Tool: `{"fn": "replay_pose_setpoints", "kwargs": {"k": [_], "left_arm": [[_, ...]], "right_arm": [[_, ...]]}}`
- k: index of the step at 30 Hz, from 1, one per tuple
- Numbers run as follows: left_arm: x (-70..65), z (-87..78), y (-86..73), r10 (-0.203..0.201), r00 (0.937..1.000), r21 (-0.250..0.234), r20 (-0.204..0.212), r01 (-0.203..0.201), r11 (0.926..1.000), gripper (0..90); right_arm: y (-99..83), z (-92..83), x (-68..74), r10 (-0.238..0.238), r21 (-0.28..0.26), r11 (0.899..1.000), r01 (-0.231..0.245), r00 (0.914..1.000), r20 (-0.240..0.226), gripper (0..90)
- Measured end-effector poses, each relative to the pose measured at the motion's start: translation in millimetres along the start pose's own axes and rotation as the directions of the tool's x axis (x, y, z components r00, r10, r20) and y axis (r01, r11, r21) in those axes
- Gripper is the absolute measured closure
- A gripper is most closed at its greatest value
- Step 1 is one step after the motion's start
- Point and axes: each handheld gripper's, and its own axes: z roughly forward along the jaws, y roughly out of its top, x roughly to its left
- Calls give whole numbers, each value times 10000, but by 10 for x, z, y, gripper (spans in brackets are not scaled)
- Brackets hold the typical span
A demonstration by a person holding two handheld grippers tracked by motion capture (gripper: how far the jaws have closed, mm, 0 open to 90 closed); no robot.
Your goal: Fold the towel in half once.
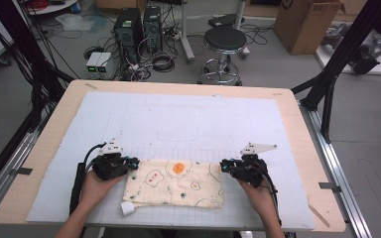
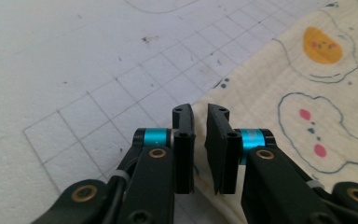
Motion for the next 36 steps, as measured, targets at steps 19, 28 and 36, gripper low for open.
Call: {"fn": "replay_pose_setpoints", "kwargs": {"k": [19, 28, 36], "left_arm": [[-71, -380, -52, -247, 9988, -1679, 418, 314, 9853, 441], [-93, -490, -153, -405, 9985, -1775, 365, 464, 9830, 402], [-110, -500, -180, -224, 9996, -1819, 190, 255, 9830, 390]], "right_arm": [[11, -94, 161, -675, -817, 9944, 665, 9977, -90, 414], [-3, -73, 184, -916, -670, 9935, 915, 9958, 14, 339], [-11, -41, 220, -985, -524, 9938, 981, 9951, -42, 323]]}}
